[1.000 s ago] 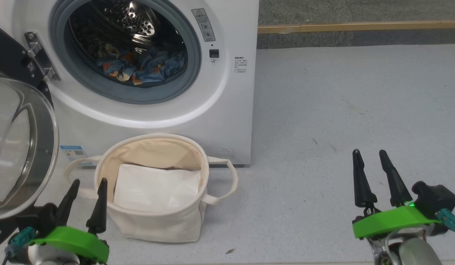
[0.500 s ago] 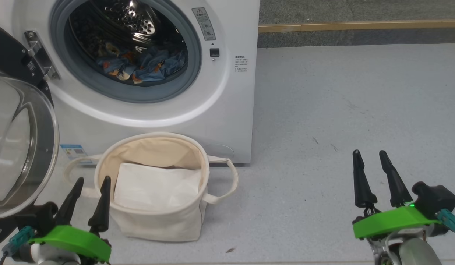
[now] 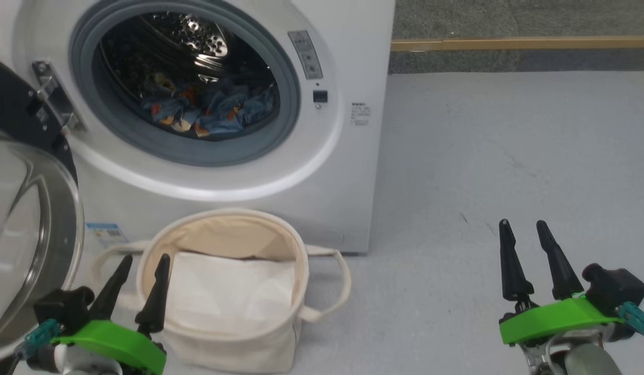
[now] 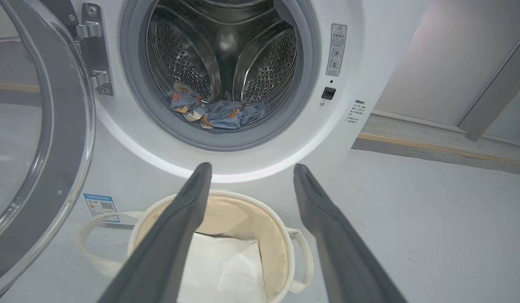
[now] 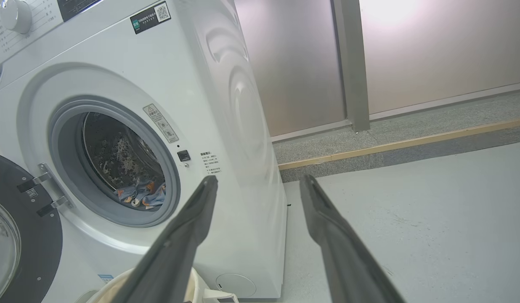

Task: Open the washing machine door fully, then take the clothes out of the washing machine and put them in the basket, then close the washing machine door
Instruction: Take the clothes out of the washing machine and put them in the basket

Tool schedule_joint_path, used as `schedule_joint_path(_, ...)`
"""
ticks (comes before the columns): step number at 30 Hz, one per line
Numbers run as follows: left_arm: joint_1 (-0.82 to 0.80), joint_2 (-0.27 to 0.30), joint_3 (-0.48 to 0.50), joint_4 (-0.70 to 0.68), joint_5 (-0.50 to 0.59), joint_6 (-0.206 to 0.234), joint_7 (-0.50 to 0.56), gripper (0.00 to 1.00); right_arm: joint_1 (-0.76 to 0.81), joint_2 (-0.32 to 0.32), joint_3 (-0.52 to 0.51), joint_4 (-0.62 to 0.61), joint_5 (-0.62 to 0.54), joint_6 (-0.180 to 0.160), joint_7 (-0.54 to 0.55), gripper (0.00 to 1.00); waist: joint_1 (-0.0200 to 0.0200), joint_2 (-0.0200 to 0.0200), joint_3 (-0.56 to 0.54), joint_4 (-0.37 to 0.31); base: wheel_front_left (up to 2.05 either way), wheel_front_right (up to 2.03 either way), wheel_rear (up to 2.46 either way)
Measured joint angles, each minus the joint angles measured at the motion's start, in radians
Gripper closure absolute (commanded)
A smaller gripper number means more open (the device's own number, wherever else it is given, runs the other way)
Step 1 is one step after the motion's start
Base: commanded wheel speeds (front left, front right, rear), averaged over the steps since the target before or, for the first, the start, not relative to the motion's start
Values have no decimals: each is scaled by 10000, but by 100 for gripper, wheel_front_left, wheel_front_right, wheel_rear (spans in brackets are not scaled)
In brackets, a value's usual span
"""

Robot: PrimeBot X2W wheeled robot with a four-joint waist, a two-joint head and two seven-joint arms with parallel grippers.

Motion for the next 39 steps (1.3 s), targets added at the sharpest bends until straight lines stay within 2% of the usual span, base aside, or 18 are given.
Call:
schedule_joint_path(3, -24, -19, 25, -13, 25, 155, -159, 0, -5, 2, 2, -15, 0, 0, 0, 0, 0, 0, 41, 13, 192, -192, 0)
schedule_joint_path(12, -179, -276, 6, 151, -2, 211, -272, 0, -37, 4, 13, -52, 0, 0, 0, 0, 0, 0, 95, 66, 110, -110, 0)
schedule_joint_path(18, -338, -437, -94, 621, 12, 468, -418, 0, -39, 2, 4, -52, 0, 0, 0, 0, 0, 0, 111, 128, 14, -14, 0)
schedule_joint_path(30, -665, -531, -324, 1104, 46, 454, -504, 0, -39, 2, 2, -52, 2, 0, 0, 0, 0, 0, 115, 122, 0, 0, 0)
schedule_joint_path(39, -2296, -763, -851, 2234, 343, 445, -165, 0, -56, 0, 2, -113, 19, 0, 0, 0, 0, 0, 523, 11, 0, 0, 0)
